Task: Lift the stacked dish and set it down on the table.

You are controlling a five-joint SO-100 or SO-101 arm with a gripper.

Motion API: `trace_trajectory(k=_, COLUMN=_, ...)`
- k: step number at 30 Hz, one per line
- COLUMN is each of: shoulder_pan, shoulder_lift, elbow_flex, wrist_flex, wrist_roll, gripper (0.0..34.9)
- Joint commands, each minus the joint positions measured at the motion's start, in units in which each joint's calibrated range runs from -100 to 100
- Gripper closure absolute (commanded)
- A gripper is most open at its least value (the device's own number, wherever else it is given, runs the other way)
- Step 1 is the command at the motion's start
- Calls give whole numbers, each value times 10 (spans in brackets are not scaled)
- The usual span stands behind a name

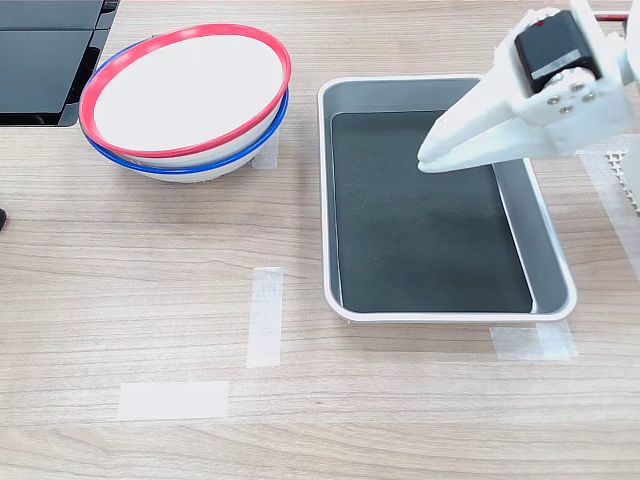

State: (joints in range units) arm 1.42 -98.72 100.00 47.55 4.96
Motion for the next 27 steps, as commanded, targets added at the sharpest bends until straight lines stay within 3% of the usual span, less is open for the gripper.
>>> trace_trajectory(k=1, shoulder_pan=-46, shoulder_lift=-3, elbow_flex=0, wrist_flex=11, wrist_roll=35, gripper=346)
trace_trajectory(k=6, shoulder_pan=-67, shoulder_lift=-3, elbow_flex=0, wrist_flex=75, wrist_roll=141, gripper=345)
trace_trajectory(k=7, shoulder_pan=-62, shoulder_lift=-3, elbow_flex=0, wrist_flex=81, wrist_roll=150, gripper=324)
trace_trajectory(k=8, shoulder_pan=-59, shoulder_lift=-3, elbow_flex=0, wrist_flex=86, wrist_roll=154, gripper=346)
trace_trajectory(k=13, shoulder_pan=2, shoulder_lift=44, elbow_flex=-27, wrist_flex=4, wrist_roll=126, gripper=317)
trace_trajectory(k=17, shoulder_pan=38, shoulder_lift=212, elbow_flex=-130, wrist_flex=-74, wrist_roll=106, gripper=300)
trace_trajectory(k=22, shoulder_pan=73, shoulder_lift=461, elbow_flex=-339, wrist_flex=-47, wrist_roll=73, gripper=245)
trace_trajectory(k=27, shoulder_pan=90, shoulder_lift=668, elbow_flex=-542, wrist_flex=14, wrist_roll=43, gripper=239)
